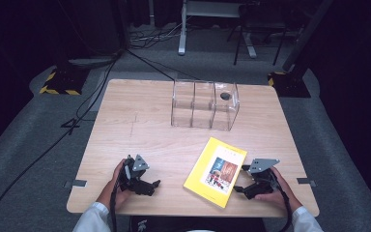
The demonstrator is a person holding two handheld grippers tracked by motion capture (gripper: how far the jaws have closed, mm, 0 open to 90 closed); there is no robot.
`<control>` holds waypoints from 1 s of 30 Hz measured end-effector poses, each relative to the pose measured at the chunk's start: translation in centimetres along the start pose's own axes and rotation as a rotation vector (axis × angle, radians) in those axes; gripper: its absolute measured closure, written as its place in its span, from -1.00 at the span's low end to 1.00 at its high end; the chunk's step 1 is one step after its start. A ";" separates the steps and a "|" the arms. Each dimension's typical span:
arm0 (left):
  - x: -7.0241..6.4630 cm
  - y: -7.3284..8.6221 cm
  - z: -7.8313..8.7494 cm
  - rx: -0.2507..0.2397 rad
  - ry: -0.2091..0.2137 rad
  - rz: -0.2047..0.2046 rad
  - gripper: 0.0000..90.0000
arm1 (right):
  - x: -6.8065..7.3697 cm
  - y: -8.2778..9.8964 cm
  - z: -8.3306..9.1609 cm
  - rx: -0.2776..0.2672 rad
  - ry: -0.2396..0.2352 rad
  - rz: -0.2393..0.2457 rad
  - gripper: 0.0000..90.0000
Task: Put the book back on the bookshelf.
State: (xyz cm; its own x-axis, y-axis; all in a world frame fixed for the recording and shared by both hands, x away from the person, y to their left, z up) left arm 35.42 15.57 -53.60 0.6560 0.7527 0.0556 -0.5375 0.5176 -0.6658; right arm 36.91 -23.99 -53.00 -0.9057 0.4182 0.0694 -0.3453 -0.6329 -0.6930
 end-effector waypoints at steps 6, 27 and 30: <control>-0.5 -0.3 -0.2 0.004 0.019 -0.026 -0.99 | -0.5 -0.8 -0.8 0.000 -0.017 0.017 -0.75; -2.0 -1.1 -0.8 -0.002 0.084 -0.100 -0.99 | -0.7 -4.2 -3.0 0.089 -0.007 0.000 -0.50; -2.3 -1.2 -0.8 -0.002 0.105 -0.125 -0.99 | -0.8 -4.6 -2.7 0.142 -0.005 0.008 -0.31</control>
Point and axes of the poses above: each handheld gripper's, and its own axes: z roughly backward along the jaws, y roughly out of its underside, x roughly to its left, the point moved 4 cm from there along -z, roughly forward along the jaws, and after that the axes turned 6 degrees about -y, right-handed, at the moved point
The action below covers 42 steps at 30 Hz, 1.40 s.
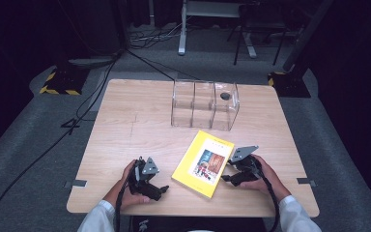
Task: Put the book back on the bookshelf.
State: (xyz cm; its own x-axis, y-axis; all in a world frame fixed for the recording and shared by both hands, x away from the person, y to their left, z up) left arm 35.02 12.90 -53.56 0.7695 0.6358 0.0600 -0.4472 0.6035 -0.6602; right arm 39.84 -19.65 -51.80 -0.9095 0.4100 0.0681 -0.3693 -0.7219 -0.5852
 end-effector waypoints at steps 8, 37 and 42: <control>-0.8 -1.1 -0.9 -0.003 0.029 -0.032 -0.99 | -0.1 -1.0 0.2 0.106 -0.020 -0.003 0.09; -2.9 -4.1 -3.3 -0.009 0.075 -0.085 -0.97 | -0.4 -1.1 -0.1 0.040 0.019 -0.041 -0.08; -2.9 -4.0 -3.3 -0.014 0.072 -0.086 -0.97 | -0.5 -1.5 0.7 -0.045 0.013 -0.066 -0.13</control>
Point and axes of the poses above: each handheld gripper's, and its own axes: z roughly backward along the jaws, y roughly out of its underside, x roughly to its left, the point moved 4 cm from there along -z, roughly forward along the jaws, and after that the axes turned 6 degrees about -y, right-handed, at the moved point
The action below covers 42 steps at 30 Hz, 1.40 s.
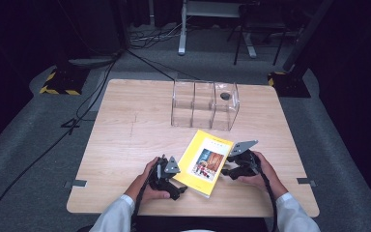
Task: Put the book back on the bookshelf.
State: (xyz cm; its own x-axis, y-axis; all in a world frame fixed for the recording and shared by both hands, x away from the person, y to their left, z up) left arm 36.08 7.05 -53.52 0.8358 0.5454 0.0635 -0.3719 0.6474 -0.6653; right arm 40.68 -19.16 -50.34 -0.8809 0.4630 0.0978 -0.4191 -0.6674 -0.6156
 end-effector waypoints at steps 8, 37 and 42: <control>0.0 0.2 0.2 0.005 -0.009 0.016 -0.97 | 0.5 -0.8 0.1 -0.093 -0.013 -0.024 -0.24; -2.2 -1.0 2.2 -0.094 -0.033 -0.048 -0.60 | 3.1 -2.6 0.5 -0.281 -0.026 -0.021 -0.47; -3.1 -2.0 2.3 -0.127 -0.025 -0.064 -0.60 | 3.0 -2.9 0.5 -0.293 -0.028 -0.027 -0.47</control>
Point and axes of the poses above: each handheld gripper's, and its own axes: z roughly backward along the jaws, y roughly out of its underside, x roughly to its left, the point moved 4 cm from there along -z, roughly forward along the jaws, and after that the axes turned 6 degrees about -y, right-handed, at the moved point
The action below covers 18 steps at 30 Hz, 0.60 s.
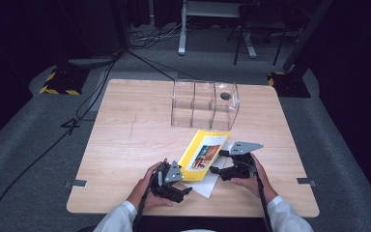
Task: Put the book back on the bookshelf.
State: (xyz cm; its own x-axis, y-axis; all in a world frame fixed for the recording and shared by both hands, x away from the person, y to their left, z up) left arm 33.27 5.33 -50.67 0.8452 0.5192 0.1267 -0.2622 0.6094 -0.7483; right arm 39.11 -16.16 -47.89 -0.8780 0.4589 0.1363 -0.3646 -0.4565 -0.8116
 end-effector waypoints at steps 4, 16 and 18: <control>-0.7 -0.9 -0.6 -0.014 0.005 -0.020 -0.58 | 0.1 -0.2 -0.1 -0.010 0.004 -0.003 -0.47; 0.0 -2.1 -1.7 -0.053 -0.037 -0.002 0.12 | -0.1 -0.1 -0.1 -0.011 -0.001 -0.003 -0.46; 0.4 -2.0 -1.4 -0.068 -0.012 0.002 0.19 | -0.2 -0.1 -0.1 -0.016 -0.005 -0.009 -0.46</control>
State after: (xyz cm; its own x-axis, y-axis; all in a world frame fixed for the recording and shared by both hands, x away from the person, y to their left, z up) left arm 34.77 3.52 -50.05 0.8388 0.5281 0.1325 -0.2315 0.5661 -0.7912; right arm 39.28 -16.16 -47.89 -0.8763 0.4588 0.1468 -0.3676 -0.4401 -0.8193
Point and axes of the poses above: each handheld gripper's, and its own axes: z roughly backward along the jaws, y roughly out of its underside, x roughly to its left, the point moved 4 cm from there along -z, roughly forward along the jaws, and after that the axes turned 6 degrees about -y, right-handed, at the moved point
